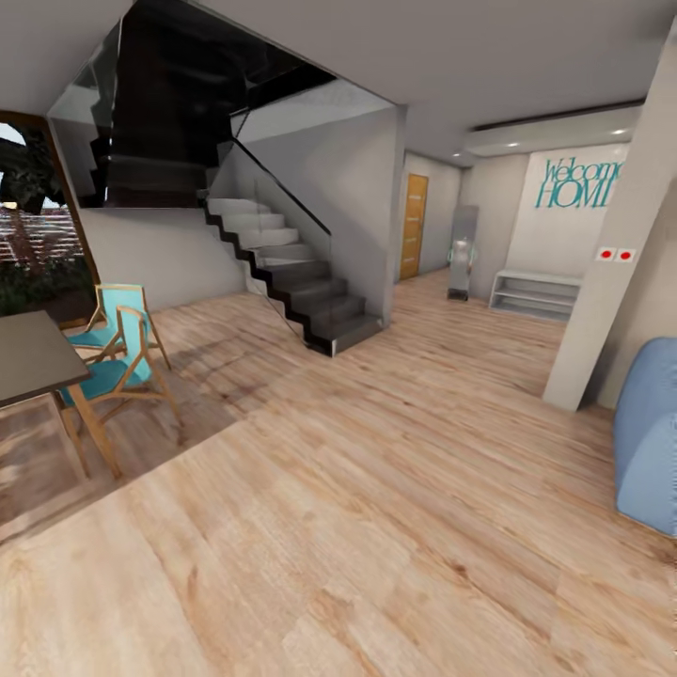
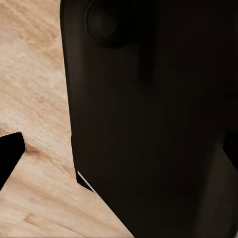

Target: Turn on the radio receiver that's on the table in the living room.

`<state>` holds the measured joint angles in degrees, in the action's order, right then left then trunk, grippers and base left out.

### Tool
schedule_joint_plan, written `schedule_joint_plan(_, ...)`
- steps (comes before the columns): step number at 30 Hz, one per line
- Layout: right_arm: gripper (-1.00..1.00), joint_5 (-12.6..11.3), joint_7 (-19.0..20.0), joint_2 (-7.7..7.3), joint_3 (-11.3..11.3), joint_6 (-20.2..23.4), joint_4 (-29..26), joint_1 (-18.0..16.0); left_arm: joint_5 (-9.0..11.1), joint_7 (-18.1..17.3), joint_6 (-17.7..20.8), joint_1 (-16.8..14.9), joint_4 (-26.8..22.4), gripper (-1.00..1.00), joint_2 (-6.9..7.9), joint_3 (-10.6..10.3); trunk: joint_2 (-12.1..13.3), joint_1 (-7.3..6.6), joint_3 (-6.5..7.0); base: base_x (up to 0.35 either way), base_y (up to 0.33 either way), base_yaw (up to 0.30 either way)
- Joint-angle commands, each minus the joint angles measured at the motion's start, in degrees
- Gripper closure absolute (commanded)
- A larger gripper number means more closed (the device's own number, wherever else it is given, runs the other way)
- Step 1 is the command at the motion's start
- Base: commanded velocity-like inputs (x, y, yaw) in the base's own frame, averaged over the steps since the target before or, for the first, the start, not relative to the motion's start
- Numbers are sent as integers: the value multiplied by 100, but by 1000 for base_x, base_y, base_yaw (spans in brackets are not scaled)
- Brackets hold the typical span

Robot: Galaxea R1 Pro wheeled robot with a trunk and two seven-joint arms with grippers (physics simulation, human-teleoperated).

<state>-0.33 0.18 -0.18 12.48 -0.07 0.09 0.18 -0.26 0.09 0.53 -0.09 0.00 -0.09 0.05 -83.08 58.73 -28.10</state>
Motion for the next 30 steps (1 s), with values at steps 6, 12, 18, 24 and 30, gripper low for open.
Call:
schedule_joint_plan(6, -100, -11, -1, 0, 0, 0, 0, 0, 0, 0, 0, 0, 0, -100, 0, 2, 0, 0, 0, 251, 0, -258)
schedule_joint_plan(12, -100, -11, -1, 0, 7, -1, 0, 0, 0, 0, 0, 0, 0, -100, 0, -2, 0, 0, 0, 28, 0, -269)
schedule_joint_plan(18, -100, -8, -1, 0, 9, 6, 0, 0, 0, 0, 0, 0, 0, -100, 8, 2, 0, 0, 0, 67, 0, -259)
schedule_joint_plan(24, -100, -1, -22, 0, 12, 9, -2, 0, 0, 0, 0, 0, 0, -100, 8, -2, 0, 0, 0, 291, 0, -79)
schedule_joint_plan(30, -100, 5, -26, -3, 17, 1, -4, 0, 0, 0, 0, 0, 0, -100, 7, 3, 0, 0, 0, 322, 0, -7)
